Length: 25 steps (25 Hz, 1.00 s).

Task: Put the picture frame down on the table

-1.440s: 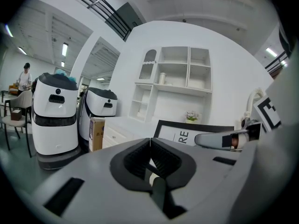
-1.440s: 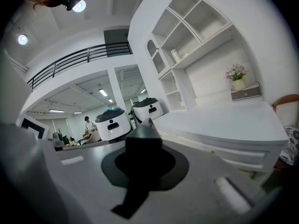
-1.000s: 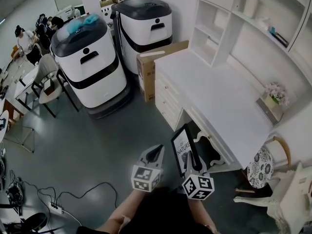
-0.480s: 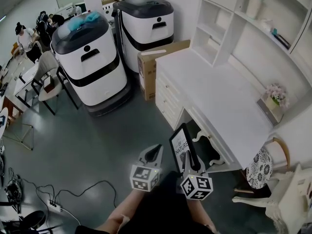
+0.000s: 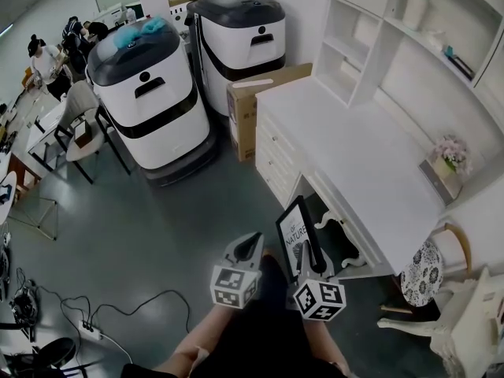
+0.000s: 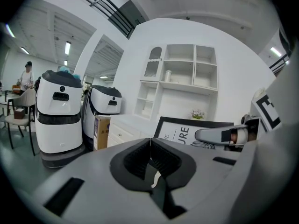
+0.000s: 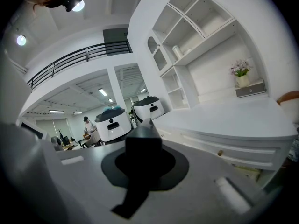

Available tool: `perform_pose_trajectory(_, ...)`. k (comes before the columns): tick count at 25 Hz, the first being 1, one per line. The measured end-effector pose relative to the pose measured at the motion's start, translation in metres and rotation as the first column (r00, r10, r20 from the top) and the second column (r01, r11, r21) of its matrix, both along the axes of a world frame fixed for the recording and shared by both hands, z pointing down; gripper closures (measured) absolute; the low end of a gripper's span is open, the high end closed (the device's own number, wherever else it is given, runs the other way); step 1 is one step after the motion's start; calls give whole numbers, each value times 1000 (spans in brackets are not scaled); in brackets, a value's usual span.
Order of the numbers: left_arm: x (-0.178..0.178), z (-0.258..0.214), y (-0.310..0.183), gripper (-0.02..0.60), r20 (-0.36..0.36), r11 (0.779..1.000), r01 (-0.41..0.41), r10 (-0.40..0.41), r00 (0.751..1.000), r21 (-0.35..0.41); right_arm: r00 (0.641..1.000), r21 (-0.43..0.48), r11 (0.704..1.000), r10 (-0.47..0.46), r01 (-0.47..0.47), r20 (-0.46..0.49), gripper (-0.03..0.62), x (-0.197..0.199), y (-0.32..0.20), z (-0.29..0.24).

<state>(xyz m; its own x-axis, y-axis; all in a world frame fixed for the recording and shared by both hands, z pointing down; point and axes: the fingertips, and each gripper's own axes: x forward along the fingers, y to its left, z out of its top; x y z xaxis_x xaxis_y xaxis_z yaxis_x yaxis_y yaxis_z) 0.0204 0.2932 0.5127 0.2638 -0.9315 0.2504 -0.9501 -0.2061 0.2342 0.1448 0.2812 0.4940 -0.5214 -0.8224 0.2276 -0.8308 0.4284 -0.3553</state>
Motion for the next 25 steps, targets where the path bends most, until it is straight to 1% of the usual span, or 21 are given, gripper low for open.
perform_pose_trajectory(11,-20,2,-25,569,3,1000,29,-29,1000,1,1000,-16,1000,-20,20,-6,580,-18,-23,2)
perform_pose_trajectory(14,-26,3,-35,569,8,999,36,-36,999,-1,1000,-13,1000,-27,27,-9,580,-24,-34,0)
perform_pose_trajectory(19,-35,1,-54,569,-5,999,51,-51,999,-2,999,-9,999,-42,41,-20,580,-32,-54,-2)
perform_pose_trajectory(25,-42,2,-79,569,-6,998,66,-66,998,4,998,-19,998,-59,59,-26,580,-39,-82,1)
